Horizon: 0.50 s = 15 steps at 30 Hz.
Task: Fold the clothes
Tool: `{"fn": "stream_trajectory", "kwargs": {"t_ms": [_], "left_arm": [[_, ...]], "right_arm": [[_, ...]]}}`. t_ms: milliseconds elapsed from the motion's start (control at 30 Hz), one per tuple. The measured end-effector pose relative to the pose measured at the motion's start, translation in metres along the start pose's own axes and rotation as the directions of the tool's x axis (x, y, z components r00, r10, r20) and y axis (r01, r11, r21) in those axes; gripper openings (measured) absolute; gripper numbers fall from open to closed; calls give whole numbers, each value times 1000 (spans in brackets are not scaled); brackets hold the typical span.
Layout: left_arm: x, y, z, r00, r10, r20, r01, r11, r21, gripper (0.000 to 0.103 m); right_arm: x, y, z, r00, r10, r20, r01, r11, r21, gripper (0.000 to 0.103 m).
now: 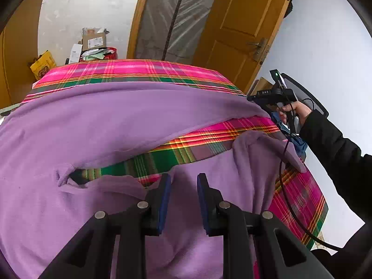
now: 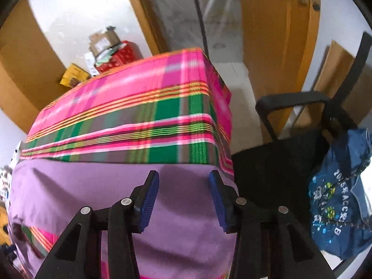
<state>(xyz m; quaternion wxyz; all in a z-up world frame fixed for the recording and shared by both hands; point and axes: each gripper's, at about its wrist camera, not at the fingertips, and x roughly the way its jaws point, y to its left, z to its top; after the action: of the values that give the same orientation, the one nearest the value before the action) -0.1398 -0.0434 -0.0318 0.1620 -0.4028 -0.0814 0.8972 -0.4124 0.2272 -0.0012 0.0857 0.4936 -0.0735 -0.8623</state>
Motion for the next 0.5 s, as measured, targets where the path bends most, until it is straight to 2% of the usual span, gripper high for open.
{"fn": "stream_trajectory", "kwargs": {"t_ms": [33,133,167,300,500], "left_arm": [[1,1,0,1000,0,-1,0,1000,-4,24],[5,2,0,1000,-5,-8,5,1000,-6,24],[6,2,0,1000,-7,-11,7,1000,-6,24],[10,2,-1,1000,-14,-18,14,1000,-3,24],[8,4,-3,1000,-6,-17,6,1000,-11,24]], "right_arm": [[0,-1,1,1000,-5,3,5,1000,4,44],[-2,-4,2,999,-20,27,20,1000,8,22],[-3,-5,3,999,-25,34,24,1000,10,4],[-6,-2,7,996,-52,73,53,999,-13,4],[-22,16,28,983,-53,176,58,998,-26,4]]}}
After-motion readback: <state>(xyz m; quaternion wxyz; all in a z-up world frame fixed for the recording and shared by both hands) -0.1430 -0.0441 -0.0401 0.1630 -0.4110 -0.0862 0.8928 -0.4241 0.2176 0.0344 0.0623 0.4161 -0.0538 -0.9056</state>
